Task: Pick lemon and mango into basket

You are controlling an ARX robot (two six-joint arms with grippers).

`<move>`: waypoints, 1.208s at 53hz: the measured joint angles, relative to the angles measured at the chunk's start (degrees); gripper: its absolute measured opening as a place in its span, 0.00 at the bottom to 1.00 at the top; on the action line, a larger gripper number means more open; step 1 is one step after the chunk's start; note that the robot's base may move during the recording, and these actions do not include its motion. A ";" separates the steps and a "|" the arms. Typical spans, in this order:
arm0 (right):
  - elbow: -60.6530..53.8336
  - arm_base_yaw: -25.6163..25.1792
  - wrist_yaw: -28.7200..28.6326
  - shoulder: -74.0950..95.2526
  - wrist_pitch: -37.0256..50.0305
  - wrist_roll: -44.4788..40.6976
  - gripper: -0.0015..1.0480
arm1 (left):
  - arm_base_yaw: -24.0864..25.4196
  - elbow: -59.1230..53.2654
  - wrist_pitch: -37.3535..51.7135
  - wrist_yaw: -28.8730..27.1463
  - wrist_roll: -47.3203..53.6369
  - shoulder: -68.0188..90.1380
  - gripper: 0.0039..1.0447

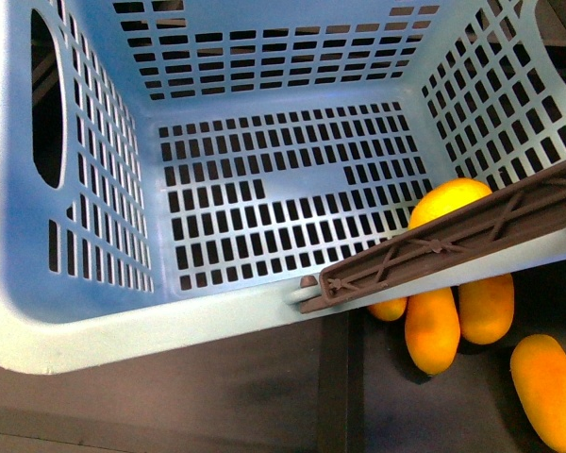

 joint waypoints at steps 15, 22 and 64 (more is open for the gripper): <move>4.04 1.57 -0.96 4.59 -0.46 1.46 0.92 | -0.02 0.00 0.00 0.22 -0.02 0.00 0.04; 6.78 1.88 -1.31 6.10 -1.09 2.45 0.92 | 0.00 0.00 0.00 0.13 0.00 0.00 0.04; 12.81 6.54 -2.95 11.74 -3.21 6.84 0.92 | -0.02 0.00 0.00 0.17 -0.02 0.00 0.04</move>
